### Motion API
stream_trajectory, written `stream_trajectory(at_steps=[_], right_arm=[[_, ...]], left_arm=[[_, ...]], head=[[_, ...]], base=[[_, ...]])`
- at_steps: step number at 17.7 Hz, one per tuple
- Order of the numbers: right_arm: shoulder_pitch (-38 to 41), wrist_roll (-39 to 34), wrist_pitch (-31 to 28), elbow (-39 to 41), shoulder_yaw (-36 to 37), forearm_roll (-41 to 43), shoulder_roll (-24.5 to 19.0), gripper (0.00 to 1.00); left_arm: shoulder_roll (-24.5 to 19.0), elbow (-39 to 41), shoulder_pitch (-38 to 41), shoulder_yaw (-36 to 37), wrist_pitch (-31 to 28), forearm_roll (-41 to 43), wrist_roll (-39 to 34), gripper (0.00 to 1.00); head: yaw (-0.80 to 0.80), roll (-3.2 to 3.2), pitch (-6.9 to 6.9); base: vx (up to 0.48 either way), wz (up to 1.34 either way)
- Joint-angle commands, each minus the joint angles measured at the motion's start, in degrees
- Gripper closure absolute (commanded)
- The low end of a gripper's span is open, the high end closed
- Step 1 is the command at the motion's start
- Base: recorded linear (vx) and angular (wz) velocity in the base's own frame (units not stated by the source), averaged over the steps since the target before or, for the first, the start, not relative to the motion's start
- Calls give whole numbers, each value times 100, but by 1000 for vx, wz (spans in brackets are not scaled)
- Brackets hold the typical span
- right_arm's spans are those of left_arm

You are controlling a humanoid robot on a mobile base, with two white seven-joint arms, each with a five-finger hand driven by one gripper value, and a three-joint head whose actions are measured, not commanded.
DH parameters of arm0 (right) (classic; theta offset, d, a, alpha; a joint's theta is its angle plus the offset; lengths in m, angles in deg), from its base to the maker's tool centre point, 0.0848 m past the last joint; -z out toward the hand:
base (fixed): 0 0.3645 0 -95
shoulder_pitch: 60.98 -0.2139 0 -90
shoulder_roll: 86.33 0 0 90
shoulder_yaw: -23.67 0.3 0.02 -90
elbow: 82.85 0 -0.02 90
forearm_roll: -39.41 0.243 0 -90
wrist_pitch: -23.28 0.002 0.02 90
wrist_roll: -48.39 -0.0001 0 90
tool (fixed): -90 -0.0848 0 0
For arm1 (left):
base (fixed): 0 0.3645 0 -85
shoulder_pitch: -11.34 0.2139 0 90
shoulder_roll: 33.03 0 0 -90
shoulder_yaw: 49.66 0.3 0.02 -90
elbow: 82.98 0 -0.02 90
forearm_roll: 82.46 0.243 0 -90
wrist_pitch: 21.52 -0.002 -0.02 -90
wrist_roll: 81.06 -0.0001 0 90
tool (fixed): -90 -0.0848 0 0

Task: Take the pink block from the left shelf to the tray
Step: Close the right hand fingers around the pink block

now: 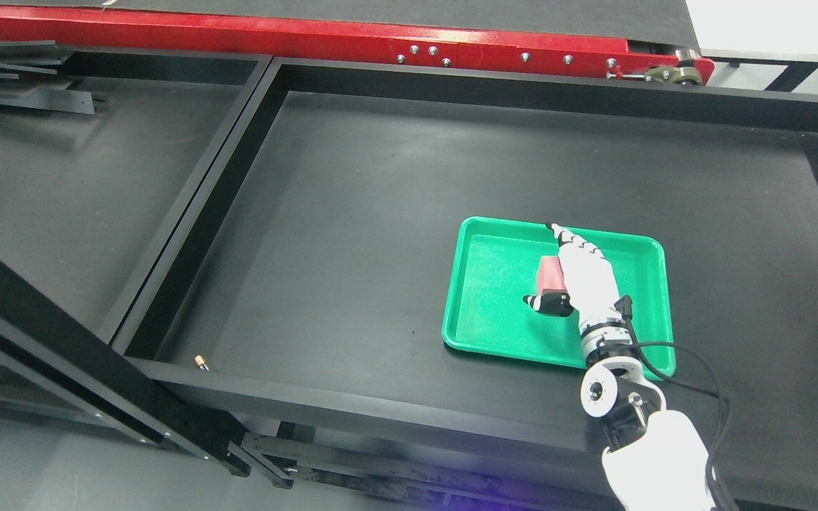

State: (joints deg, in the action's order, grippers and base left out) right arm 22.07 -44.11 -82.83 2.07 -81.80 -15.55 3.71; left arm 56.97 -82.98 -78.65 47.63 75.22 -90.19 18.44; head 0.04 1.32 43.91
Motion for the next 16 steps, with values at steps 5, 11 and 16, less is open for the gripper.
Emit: stream_trajectory(at_steps=[5, 11, 16], right_arm=[[0, -155, -93, -204, -26, 46, 96, 1], [61, -164, -102, -204, -26, 600, 96, 1], [70, -155, -102, -204, -52, 591, 96, 1]], left_arm=[[-100, 100, 114, 0, 3, 0, -1, 0], [-100, 100, 114, 0, 3, 0, -1, 0], [-100, 100, 114, 0, 3, 0, -1, 0]], head=[[0, 0, 0], [0, 0, 0], [0, 0, 0]], base=[[35, -44], [31, -35], [12, -1]])
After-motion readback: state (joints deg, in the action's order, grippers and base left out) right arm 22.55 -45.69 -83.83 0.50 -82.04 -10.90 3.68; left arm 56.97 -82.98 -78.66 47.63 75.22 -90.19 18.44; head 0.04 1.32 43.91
